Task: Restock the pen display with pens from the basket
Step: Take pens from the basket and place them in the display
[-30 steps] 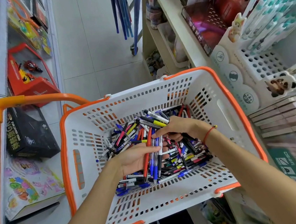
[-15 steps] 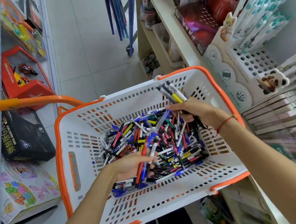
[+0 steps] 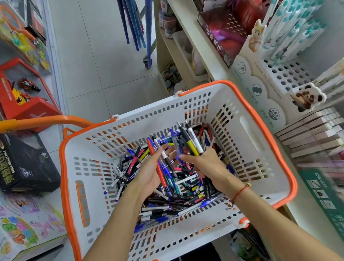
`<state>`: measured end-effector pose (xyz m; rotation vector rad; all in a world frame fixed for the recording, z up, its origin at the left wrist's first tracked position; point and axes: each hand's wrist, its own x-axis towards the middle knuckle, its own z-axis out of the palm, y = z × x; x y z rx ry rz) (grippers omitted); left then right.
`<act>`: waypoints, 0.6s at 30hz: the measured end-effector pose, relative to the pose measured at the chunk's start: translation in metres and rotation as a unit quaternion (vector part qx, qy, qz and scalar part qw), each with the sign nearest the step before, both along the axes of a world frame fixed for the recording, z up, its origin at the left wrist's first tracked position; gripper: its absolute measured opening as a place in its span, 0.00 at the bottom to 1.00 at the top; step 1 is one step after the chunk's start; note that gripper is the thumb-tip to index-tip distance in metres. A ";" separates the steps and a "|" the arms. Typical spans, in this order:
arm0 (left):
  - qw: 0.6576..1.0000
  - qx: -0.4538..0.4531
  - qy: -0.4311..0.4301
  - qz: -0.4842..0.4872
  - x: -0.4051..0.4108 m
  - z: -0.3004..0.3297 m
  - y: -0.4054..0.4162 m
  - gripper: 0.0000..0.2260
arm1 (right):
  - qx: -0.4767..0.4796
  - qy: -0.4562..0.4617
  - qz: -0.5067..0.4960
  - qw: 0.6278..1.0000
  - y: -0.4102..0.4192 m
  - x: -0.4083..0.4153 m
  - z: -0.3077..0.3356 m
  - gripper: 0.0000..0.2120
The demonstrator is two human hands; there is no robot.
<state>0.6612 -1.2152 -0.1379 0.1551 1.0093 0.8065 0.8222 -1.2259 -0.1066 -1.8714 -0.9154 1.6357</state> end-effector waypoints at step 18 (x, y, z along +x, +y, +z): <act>0.972 0.037 -0.003 -0.231 -0.008 0.010 0.001 0.10 | -0.015 0.000 0.072 0.997 0.032 0.019 0.017 0.15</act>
